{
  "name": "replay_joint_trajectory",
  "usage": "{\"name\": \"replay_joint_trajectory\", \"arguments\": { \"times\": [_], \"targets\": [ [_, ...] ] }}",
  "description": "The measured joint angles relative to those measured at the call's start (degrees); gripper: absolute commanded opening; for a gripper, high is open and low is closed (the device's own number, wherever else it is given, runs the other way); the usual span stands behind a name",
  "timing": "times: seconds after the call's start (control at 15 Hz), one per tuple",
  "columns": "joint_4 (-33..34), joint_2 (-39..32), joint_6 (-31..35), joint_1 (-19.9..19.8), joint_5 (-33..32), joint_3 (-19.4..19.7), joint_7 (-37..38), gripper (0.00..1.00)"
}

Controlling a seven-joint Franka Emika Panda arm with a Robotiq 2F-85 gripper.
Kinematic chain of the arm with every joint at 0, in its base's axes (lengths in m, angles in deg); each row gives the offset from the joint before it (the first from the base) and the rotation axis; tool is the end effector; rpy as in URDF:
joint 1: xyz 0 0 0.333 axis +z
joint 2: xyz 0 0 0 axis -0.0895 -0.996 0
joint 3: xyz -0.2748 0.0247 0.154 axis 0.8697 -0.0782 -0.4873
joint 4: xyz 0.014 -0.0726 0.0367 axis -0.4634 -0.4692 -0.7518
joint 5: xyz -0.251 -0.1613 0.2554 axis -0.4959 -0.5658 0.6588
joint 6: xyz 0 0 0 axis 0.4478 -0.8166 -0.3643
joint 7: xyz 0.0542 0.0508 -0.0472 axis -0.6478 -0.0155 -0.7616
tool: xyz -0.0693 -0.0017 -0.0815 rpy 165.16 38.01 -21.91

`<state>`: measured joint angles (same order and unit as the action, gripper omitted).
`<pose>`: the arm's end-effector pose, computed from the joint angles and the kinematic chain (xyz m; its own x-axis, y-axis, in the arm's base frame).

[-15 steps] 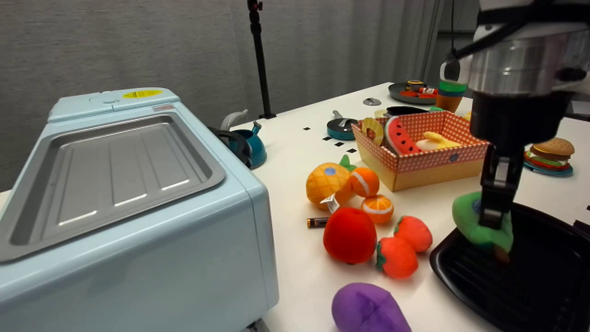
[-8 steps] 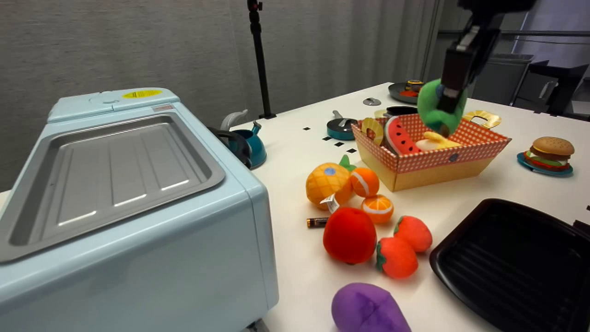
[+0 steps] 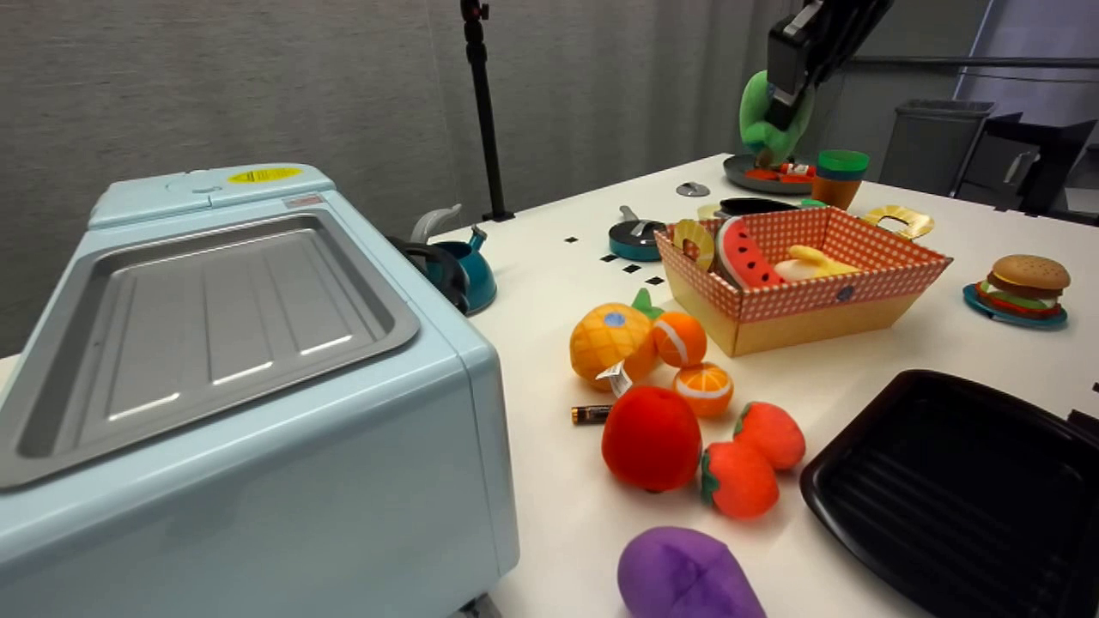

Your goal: Take the pear plush toy and place it in the box

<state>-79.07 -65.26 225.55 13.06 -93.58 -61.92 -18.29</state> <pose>0.5628 0.1093 0.3900 0.9202 0.0261 0.3905 -0.0613 -0.9759 0.2096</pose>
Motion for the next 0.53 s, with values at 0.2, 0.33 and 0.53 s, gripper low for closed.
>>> {"name": "replay_joint_trajectory", "arguments": {
  "times": [0.2,0.33,0.53],
  "targets": [
    [1.0,-1.3,-0.1,0.0,-3.8,0.2,4.7,0.44],
    [1.5,-2.0,-0.2,0.0,-4.6,0.2,6.2,0.56],
    [1.8,-2.7,-0.2,0.0,-4.6,0.2,7.2,0.81]
  ]
}}
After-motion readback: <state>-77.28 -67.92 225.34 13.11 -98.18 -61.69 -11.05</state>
